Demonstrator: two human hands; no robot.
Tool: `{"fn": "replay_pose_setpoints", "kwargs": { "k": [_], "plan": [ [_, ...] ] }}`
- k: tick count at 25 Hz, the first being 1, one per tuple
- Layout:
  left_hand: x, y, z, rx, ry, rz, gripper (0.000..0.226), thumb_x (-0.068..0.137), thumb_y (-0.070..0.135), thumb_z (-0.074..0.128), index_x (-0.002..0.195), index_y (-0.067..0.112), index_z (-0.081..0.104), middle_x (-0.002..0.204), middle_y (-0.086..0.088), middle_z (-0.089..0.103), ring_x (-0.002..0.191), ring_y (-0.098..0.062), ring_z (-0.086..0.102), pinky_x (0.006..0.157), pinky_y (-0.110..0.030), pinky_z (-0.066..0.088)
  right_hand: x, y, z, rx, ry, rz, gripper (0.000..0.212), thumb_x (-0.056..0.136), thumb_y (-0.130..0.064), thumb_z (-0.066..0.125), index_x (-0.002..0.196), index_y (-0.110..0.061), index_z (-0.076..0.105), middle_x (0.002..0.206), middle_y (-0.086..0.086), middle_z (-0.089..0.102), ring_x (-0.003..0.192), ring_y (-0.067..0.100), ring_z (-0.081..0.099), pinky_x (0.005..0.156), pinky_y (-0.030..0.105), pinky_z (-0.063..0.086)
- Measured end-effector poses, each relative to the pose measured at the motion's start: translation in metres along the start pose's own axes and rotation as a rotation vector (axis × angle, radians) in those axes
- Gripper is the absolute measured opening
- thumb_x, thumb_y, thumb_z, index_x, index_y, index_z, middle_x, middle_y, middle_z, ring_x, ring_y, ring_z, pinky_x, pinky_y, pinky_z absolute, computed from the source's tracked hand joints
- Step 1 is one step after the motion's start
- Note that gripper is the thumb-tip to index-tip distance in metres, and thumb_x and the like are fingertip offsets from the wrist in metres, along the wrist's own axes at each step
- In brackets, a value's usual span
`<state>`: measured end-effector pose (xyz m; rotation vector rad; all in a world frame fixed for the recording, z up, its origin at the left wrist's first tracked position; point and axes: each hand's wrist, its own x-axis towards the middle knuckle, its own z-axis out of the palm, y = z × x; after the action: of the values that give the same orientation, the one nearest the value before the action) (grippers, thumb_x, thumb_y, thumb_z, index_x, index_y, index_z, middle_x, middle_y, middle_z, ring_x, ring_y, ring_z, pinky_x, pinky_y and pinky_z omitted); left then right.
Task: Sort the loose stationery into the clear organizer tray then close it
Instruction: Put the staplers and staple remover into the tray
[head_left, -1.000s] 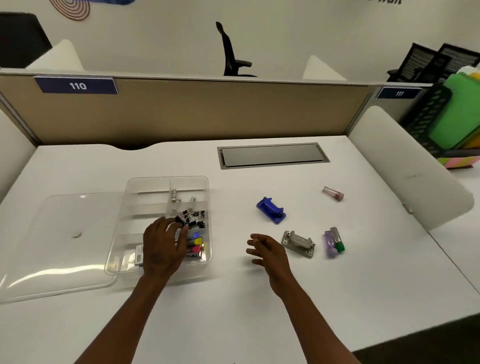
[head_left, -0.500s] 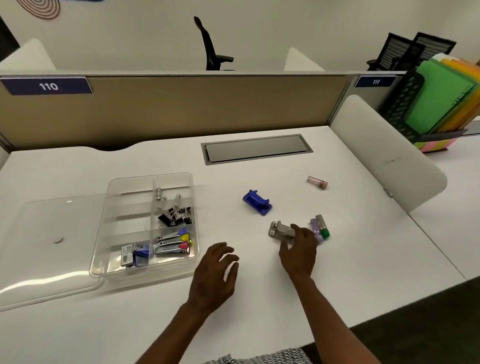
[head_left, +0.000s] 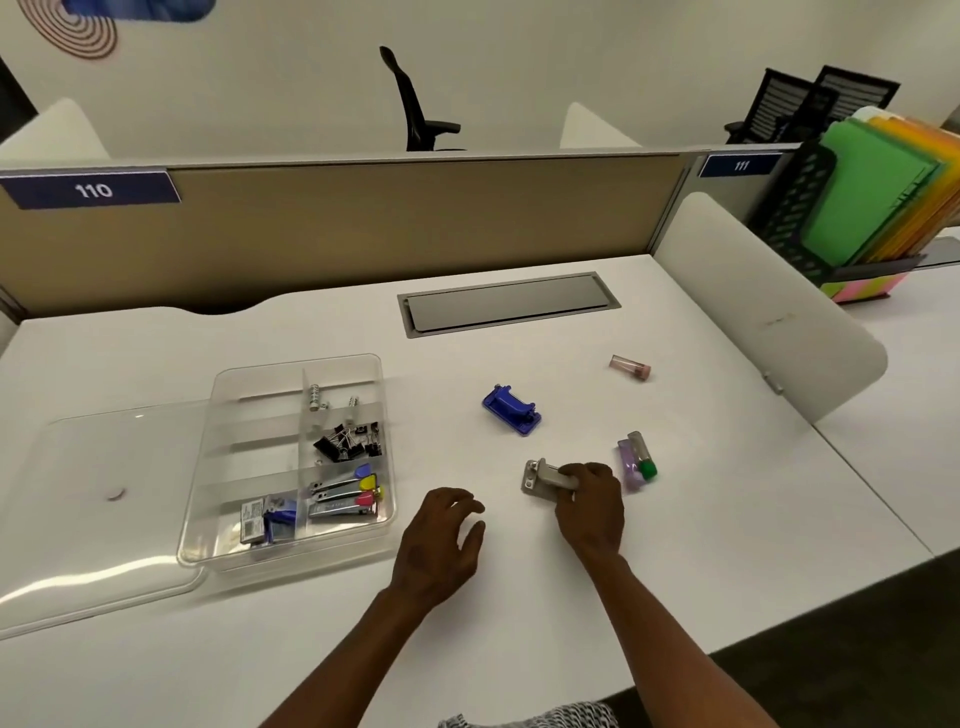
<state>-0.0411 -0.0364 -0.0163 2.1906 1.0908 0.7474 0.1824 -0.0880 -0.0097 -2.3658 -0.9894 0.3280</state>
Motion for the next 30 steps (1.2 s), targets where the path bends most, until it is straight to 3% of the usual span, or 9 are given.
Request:
{"fn": "replay_pose_setpoints", "kwargs": {
  "k": [3,5,7,9,13,19,25,30],
  "plan": [
    [-0.001,0.0,-0.001,-0.005,-0.047,-0.049,0.033,0.089,0.035,0.064,0.121,0.028,0.064,0.126,0.01,0.058,0.122,-0.006,0.051,0.099,-0.025,0.046,-0.012,-0.009,0.003,0.166,0.0,0.005,0.018,0.089,-0.016,0.067,0.102,-0.024,0.076,0.107,0.0,0.07,0.098,0.021,0.066,0.082,0.034,0.053],
    [0.0,0.001,-0.004,-0.005,-0.111,-0.07,0.049,0.091,0.042,0.062,0.137,0.029,0.053,0.138,0.011,0.052,0.129,-0.005,0.045,0.106,-0.019,0.038,-0.023,-0.025,0.005,0.341,-0.095,0.064,0.009,0.09,-0.03,0.069,0.096,-0.029,0.076,0.096,-0.008,0.074,0.089,0.016,0.069,0.078,0.032,0.054],
    [0.002,0.002,-0.009,-0.033,-0.163,-0.096,0.064,0.09,0.044,0.063,0.147,0.027,0.04,0.147,0.011,0.045,0.133,-0.006,0.042,0.108,-0.014,0.03,-0.034,-0.044,0.006,0.49,-0.235,0.089,0.016,0.089,-0.047,0.068,0.092,-0.033,0.075,0.088,-0.012,0.074,0.078,0.01,0.07,0.072,0.03,0.057],
    [0.005,0.004,-0.016,-0.08,-0.134,-0.123,0.067,0.09,0.042,0.065,0.149,0.026,0.037,0.144,0.011,0.048,0.124,-0.005,0.05,0.103,-0.014,0.035,-0.042,-0.06,0.005,0.585,-0.35,0.075,0.024,0.091,-0.053,0.064,0.095,-0.033,0.074,0.087,-0.008,0.075,0.075,0.01,0.071,0.067,0.029,0.057],
    [0.006,0.006,-0.043,-0.271,0.024,-0.259,0.059,0.088,0.038,0.069,0.142,0.034,0.045,0.132,0.017,0.058,0.1,0.0,0.062,0.084,-0.025,0.054,-0.049,-0.085,0.007,0.812,-0.584,0.118,0.018,0.1,-0.032,0.058,0.109,-0.023,0.072,0.101,0.004,0.077,0.087,0.023,0.075,0.07,0.034,0.054],
    [-0.004,0.006,-0.084,-0.347,0.054,-0.35,0.065,0.082,0.052,0.07,0.141,0.037,0.047,0.126,0.019,0.061,0.084,0.001,0.068,0.064,-0.009,0.051,-0.058,-0.115,0.02,0.88,-0.747,0.104,0.023,0.102,-0.025,0.054,0.116,-0.018,0.071,0.109,0.009,0.076,0.099,0.028,0.073,0.074,0.035,0.053],
    [-0.017,-0.001,-0.103,-0.353,0.169,-0.394,0.068,0.076,0.043,0.079,0.137,0.038,0.049,0.116,0.016,0.066,0.083,0.004,0.066,0.067,-0.008,0.049,-0.068,-0.143,0.032,0.924,-0.782,0.086,0.037,0.097,-0.053,0.052,0.123,-0.031,0.067,0.11,0.003,0.076,0.096,0.021,0.073,0.076,0.038,0.058],
    [-0.021,-0.009,-0.109,-0.359,0.208,-0.416,0.073,0.081,0.023,0.077,0.142,0.042,0.041,0.111,0.017,0.064,0.086,0.0,0.068,0.07,-0.018,0.057,-0.07,-0.152,0.041,0.936,-0.772,0.047,0.04,0.092,-0.03,0.07,0.13,-0.031,0.057,0.11,0.003,0.076,0.098,0.021,0.074,0.076,0.034,0.058]
  ]
}}
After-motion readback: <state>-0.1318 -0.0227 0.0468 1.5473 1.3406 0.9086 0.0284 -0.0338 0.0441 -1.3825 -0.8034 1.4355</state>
